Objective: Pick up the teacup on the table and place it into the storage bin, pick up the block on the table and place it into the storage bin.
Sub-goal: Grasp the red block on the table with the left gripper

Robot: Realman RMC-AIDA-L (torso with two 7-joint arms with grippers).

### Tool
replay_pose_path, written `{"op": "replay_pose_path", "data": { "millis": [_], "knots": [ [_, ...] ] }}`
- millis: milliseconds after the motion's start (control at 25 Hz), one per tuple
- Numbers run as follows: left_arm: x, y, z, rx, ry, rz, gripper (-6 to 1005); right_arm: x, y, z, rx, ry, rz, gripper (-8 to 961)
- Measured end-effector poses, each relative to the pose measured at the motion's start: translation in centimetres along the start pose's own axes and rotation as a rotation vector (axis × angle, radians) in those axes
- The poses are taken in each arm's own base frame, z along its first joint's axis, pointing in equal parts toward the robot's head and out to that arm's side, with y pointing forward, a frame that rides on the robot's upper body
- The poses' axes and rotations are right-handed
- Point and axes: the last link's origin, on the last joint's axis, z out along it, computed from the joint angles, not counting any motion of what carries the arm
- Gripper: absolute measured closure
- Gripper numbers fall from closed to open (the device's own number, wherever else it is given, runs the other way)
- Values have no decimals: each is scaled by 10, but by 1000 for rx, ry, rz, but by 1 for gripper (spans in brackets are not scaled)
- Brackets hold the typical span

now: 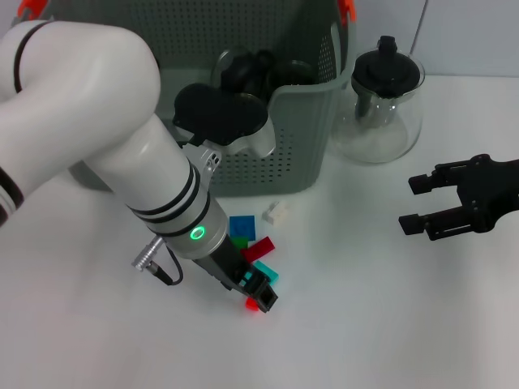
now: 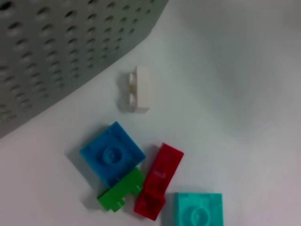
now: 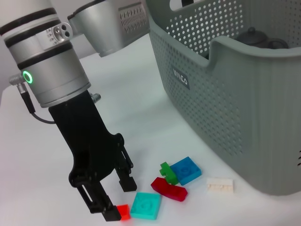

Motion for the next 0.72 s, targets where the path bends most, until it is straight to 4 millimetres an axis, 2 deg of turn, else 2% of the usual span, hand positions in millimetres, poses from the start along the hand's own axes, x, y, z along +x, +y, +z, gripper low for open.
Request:
{"op": "replay_pose_path", "data": {
  "millis": [720],
  "knots": [
    [-1, 3, 9, 30, -9, 42, 370, 0, 1, 1, -2, -4, -10, 115]
  ]
}}
